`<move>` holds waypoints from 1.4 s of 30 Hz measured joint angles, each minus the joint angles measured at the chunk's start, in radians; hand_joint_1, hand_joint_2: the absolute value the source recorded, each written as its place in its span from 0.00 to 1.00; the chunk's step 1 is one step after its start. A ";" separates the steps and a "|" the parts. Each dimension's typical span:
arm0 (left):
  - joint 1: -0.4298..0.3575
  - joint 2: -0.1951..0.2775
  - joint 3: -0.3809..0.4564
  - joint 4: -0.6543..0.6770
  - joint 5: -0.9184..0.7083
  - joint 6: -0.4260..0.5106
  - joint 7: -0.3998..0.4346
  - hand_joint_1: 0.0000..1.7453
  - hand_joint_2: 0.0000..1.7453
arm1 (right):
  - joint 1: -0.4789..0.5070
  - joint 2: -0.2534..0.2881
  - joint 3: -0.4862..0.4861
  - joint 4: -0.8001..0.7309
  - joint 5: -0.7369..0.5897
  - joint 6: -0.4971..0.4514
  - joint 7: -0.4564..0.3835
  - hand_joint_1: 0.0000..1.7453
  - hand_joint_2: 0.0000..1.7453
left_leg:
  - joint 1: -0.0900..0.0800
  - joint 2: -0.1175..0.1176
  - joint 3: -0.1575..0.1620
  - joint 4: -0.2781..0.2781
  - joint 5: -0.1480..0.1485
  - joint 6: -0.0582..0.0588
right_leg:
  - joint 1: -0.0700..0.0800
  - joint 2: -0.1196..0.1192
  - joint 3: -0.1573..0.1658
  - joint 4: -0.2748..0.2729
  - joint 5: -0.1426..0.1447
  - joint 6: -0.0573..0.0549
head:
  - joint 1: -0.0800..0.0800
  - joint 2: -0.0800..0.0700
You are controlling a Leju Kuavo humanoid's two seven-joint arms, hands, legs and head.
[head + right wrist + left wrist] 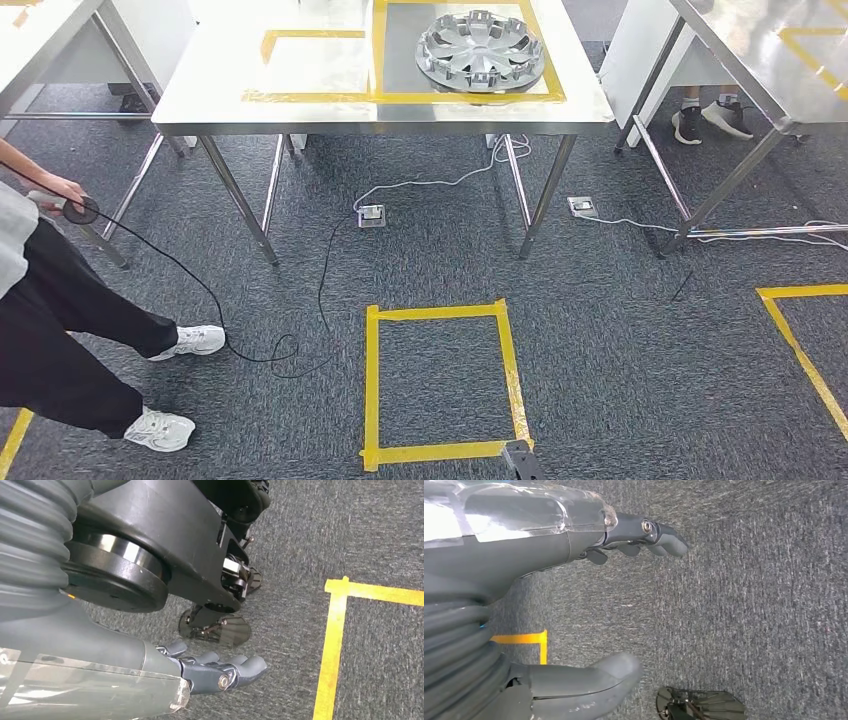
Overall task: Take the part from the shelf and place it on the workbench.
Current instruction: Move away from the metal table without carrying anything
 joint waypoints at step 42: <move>-0.001 0.009 -0.011 0.000 0.021 -0.027 -0.061 0.00 1.00 | -0.001 0.015 0.009 0.003 0.036 -0.030 -0.044 0.00 1.00 | -0.002 0.001 0.000 0.001 -0.001 0.001 | -0.001 0.000 0.000 -0.001 0.000 0.001 | -0.001 0.000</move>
